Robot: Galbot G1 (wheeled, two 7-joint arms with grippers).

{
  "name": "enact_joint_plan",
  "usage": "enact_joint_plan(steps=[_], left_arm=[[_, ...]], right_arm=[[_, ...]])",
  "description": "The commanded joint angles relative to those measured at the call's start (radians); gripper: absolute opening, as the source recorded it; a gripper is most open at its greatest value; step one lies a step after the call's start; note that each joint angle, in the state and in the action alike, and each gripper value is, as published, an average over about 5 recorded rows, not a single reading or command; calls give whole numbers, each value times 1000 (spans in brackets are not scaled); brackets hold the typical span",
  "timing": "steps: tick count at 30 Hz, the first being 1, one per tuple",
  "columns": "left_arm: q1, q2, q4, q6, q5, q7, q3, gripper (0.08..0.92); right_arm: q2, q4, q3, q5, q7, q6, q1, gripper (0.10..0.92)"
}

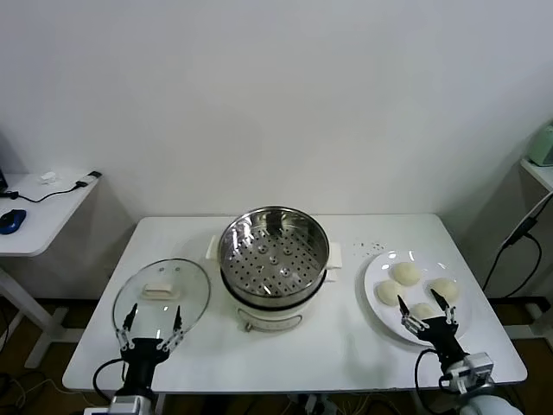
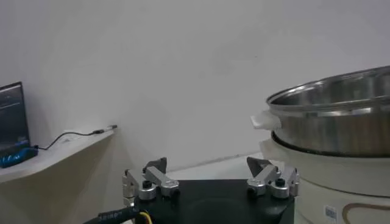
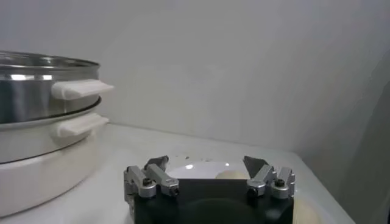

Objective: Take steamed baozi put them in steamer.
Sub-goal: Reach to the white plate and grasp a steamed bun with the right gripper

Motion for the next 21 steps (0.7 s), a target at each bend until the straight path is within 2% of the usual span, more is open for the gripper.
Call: enact_joint_plan(steps=[1,7,10,15,21], left_arm=[[12,1,-5,3,0,-21,10,823],[23,3,-11,0,3,-26,30,823],[28,-1,-11,-6,3,-26,38,823],[37,-6,-13,-13,5,-29,49,823],[46,-13,-13,-16,4,-31,49,823]], right_arm=[[-234,-42,-28,-99,-135,-118,100,823],[-650,-140,-223,-132,-379,-236,316,823],[-777,-233,-429,-168,-512,-231,537,823],[-800,-424,-875,-244,-725,-153,1002,823],[-702,-633,-1408,-329,-880,-44,1505,823]])
